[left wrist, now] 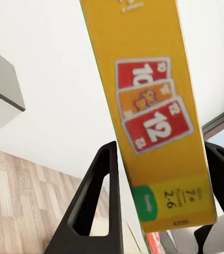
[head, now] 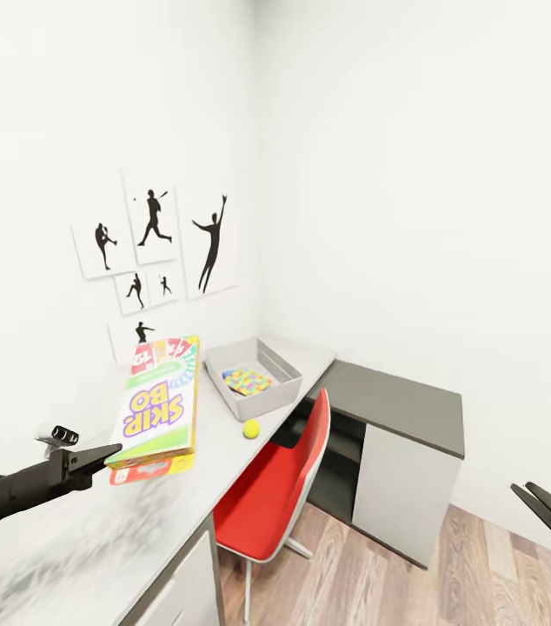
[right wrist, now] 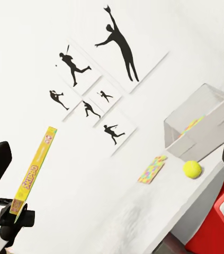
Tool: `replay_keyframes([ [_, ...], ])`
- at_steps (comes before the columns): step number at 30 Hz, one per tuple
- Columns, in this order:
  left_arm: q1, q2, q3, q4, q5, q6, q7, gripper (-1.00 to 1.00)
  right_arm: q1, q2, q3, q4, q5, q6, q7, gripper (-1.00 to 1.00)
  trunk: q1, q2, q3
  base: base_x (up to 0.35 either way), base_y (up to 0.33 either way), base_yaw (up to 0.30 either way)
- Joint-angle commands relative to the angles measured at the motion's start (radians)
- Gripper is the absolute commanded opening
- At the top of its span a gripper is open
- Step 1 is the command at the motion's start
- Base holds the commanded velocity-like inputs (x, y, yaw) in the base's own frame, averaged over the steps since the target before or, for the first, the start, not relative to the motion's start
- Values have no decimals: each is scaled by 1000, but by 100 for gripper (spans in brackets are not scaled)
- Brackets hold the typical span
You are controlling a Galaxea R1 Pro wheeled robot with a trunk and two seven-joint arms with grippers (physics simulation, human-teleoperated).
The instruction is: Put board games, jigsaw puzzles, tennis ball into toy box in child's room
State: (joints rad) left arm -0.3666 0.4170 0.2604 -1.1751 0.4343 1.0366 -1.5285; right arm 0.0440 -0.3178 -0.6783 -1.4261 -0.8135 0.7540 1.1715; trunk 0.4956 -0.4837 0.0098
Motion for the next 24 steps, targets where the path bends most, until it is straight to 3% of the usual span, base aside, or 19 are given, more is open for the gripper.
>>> replay_keyframes([
  [1,0,0,0,0,0,11,-4,-100,1,0,0,0,-6,6,-1,100,0,0,1,0,0,-214],
  [15,0,0,0,-1,0,11,-14,-100,1,0,0,0,-6,7,-1,100,0,0,18,0,-8,-214],
  [24,0,0,3,-1,0,11,-16,-100,1,0,0,0,-6,7,-1,100,0,0,28,10,-237,-210],
])
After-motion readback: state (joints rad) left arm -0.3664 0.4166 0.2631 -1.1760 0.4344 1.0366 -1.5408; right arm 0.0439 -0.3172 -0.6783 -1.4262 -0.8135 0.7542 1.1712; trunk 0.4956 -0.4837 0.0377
